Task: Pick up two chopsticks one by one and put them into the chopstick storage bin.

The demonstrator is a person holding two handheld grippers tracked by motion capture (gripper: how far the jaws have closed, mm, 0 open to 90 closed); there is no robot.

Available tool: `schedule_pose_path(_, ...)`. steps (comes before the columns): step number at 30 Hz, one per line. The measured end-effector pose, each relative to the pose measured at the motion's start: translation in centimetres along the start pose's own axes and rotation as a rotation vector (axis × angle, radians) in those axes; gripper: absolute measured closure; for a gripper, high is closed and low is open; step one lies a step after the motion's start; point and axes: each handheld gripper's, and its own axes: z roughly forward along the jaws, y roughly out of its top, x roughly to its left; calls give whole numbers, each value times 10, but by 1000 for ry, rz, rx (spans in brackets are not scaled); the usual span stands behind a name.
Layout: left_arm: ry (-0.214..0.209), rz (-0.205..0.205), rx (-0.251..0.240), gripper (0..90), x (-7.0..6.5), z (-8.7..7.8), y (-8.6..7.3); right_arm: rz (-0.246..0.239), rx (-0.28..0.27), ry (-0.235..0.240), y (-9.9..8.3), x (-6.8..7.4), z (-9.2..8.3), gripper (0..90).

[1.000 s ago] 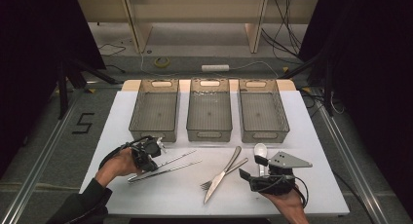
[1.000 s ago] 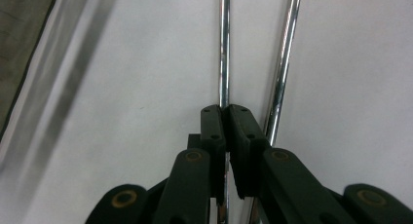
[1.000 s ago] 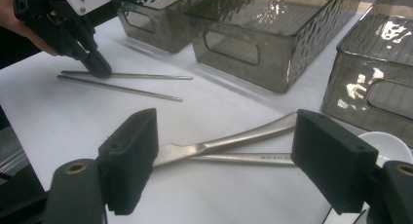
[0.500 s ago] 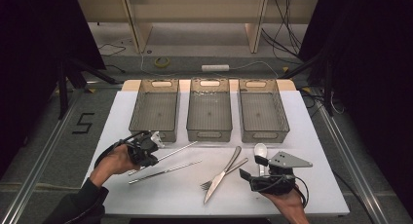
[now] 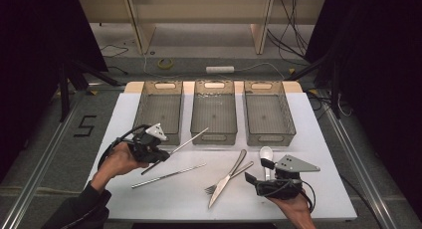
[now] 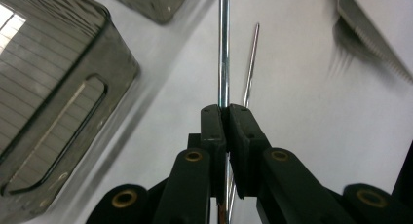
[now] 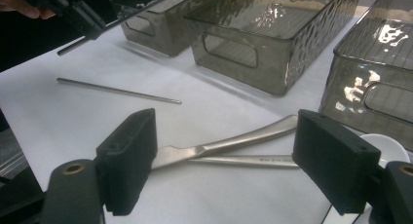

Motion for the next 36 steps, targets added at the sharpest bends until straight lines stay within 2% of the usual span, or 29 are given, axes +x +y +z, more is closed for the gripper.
schedule_pose_path(5, 31, -37, -53, 850, 10, -9, 7, -2, -4, -4, 0, 0, 0, 248)
schedule_pose_path(7, 74, -41, -62, 850, 14, -13, 10, 1, -3, -4, 0, 0, 0, 248)
schedule_pose_path(8, 79, -46, -67, 850, 16, -15, 11, 0, -3, -4, 0, 0, 0, 248)
schedule_pose_path(9, 85, -60, -90, 850, 20, -18, 12, -1, -2, -4, 0, 0, 0, 248)
schedule_pose_path(11, 102, -86, -106, 850, 27, -21, 13, 0, -3, -4, 0, 0, 0, 248)
schedule_pose_path(13, 142, -102, -110, 850, 35, -23, 14, -2, -3, -2, 0, 0, 0, 248)
schedule_pose_path(15, 153, -134, -138, 850, 44, -25, 14, -2, -3, -4, 0, 0, -1, 248)
schedule_pose_path(18, 175, -165, -146, 850, 53, -27, 15, 1, 0, -5, -1, -1, 0, 248)
schedule_pose_path(21, 217, -171, -135, 850, 59, -30, 17, 1, -1, -3, -1, -1, 0, 248)
schedule_pose_path(24, 216, -207, -162, 849, 69, -33, 20, 6, 1, -3, -1, -1, 0, 248)
schedule_pose_path(29, 269, -234, -196, 850, 82, -40, 25, 5, 0, 0, -1, -1, 0, 248)
schedule_pose_path(36, 297, -284, -212, 849, 102, -39, 27, 7, 0, 0, -1, -1, 0, 247)
